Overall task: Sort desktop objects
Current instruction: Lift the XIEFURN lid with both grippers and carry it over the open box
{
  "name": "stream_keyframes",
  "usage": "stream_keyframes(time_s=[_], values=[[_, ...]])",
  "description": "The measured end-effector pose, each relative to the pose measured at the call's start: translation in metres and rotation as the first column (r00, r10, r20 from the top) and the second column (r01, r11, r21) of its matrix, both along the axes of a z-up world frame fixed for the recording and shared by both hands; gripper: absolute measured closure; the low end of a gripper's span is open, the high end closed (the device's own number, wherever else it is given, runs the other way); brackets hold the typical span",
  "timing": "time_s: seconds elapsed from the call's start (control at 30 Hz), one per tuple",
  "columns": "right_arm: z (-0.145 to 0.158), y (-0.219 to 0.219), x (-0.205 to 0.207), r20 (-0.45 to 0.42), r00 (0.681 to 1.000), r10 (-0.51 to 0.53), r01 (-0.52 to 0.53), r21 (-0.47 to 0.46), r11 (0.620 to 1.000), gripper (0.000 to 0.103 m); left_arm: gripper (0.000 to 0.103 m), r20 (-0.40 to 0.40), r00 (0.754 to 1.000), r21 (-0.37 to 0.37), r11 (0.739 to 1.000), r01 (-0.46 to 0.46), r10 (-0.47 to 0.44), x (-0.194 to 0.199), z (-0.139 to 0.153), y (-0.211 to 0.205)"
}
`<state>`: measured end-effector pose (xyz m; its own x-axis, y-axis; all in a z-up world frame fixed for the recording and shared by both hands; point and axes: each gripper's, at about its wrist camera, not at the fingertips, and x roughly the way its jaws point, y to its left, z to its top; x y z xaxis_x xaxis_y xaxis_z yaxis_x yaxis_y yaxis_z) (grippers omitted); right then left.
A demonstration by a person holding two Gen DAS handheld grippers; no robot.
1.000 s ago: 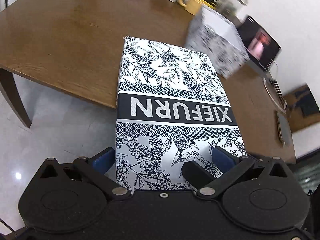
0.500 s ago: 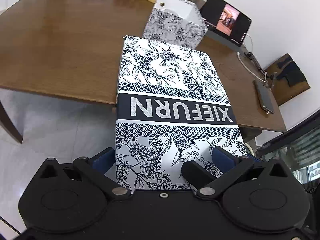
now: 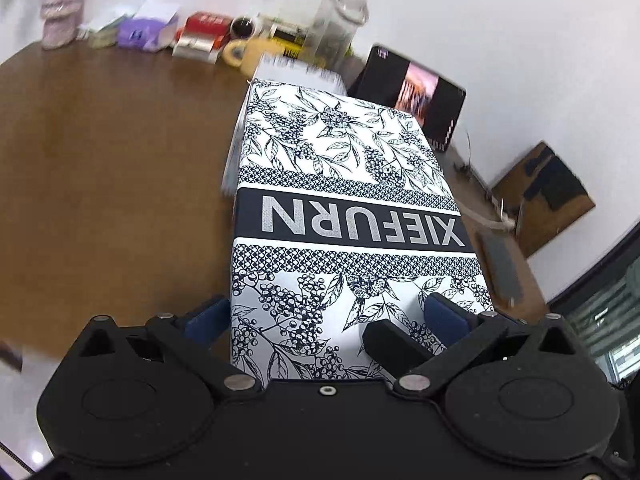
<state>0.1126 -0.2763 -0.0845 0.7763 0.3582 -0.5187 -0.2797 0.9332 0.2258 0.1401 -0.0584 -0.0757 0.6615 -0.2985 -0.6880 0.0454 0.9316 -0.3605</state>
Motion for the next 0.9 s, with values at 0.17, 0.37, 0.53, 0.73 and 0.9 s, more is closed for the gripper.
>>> stream_keyframes(time_s=[0.17,0.37,0.53,0.73,0.9], values=[[0.005,0.032,0.079,0.012,1.0,0.002,-0.002,0.009,1.0,0.0,0.0,0.031,0.999,0.018,1.0,0.007,-0.008,0.074,0.013,0.013],[-0.004,0.074,0.173,-0.024,1.0,0.004,-0.003,0.038,0.999,0.0,0.0,0.001,1.0,0.035,0.999,0.014,-0.014,0.169,0.014,0.029],[-0.019,0.086,0.24,-0.072,0.997,-0.016,0.021,0.063,0.998,0.0,0.0,-0.018,1.0,0.052,0.998,0.02,-0.019,0.232,0.003,0.049],[-0.038,0.09,0.28,-0.122,0.992,-0.013,0.021,0.063,0.998,0.0,0.0,-0.055,0.998,0.06,0.998,0.03,-0.027,0.271,-0.013,0.057],[-0.049,0.094,0.293,-0.147,0.989,-0.015,0.027,0.077,0.997,0.0,0.0,-0.076,0.997,0.067,0.997,0.028,-0.023,0.288,-0.021,0.061]])
